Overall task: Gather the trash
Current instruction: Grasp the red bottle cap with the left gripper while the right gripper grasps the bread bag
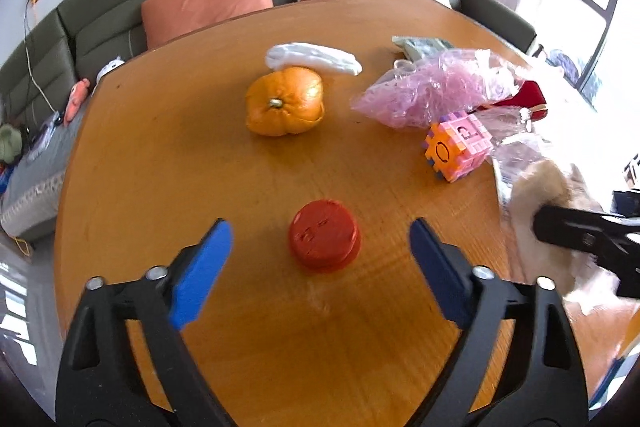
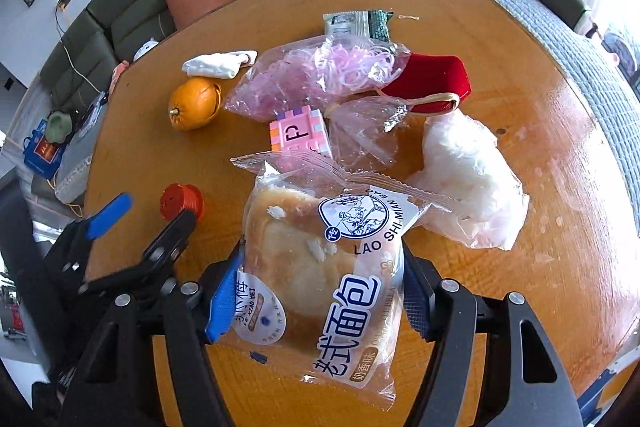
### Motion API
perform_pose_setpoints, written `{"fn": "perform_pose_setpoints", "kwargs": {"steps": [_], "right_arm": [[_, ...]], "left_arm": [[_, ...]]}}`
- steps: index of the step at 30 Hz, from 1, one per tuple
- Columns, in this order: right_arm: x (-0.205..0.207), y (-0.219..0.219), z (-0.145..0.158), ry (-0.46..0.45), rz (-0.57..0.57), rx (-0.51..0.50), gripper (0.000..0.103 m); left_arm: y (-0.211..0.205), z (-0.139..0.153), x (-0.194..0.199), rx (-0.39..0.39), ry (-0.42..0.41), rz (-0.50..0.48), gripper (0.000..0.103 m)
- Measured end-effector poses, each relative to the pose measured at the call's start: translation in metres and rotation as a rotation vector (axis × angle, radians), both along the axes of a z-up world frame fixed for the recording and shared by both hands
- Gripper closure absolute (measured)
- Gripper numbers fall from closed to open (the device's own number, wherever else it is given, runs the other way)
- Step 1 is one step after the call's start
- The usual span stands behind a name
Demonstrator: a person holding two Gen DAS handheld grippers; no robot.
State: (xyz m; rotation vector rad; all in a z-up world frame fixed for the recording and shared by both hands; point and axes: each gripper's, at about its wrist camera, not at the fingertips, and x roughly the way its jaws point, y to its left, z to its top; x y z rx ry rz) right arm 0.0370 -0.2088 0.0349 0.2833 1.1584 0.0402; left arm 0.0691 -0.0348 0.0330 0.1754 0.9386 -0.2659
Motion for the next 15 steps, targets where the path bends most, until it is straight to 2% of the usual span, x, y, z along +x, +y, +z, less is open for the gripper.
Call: {"fn": "perform_pose_setpoints", "kwargs": {"steps": [1,2,4,7,9,15], "right_arm": [[0.0,-0.001,0.0,0.001,0.004,0.005,0.034],[0.0,-0.001,0.0,0.0,0.009,0.008,0.034],[0.001,-0.001,0.002,-0.004,0.018,0.012,0.034],[0.0,0.001,0.006,-0.013,0.029,0.012,0.035],[0.0,0.005,0.009,-0.021,0.041,0.01,0.035],[0.0,0.035,0.021,-0.048,0.096,0.007,0.035]], "left_arm": [[-0.003,-0.005,0.004,0.008,0.006,-0.002,0.031],[-0.004,-0.009,0.008,0.011,0.014,-0.001,0.047],[-0.003,-0.018,0.014,0.004,0.029,0.012,0.062],[0.001,-0.016,0.014,-0.019,0.017,0.023,0.067],[0.008,-0.012,0.012,-0.046,0.029,0.031,0.067],[0.036,-0.001,-0.009,-0.059,0.013,0.065,0.067]]}}
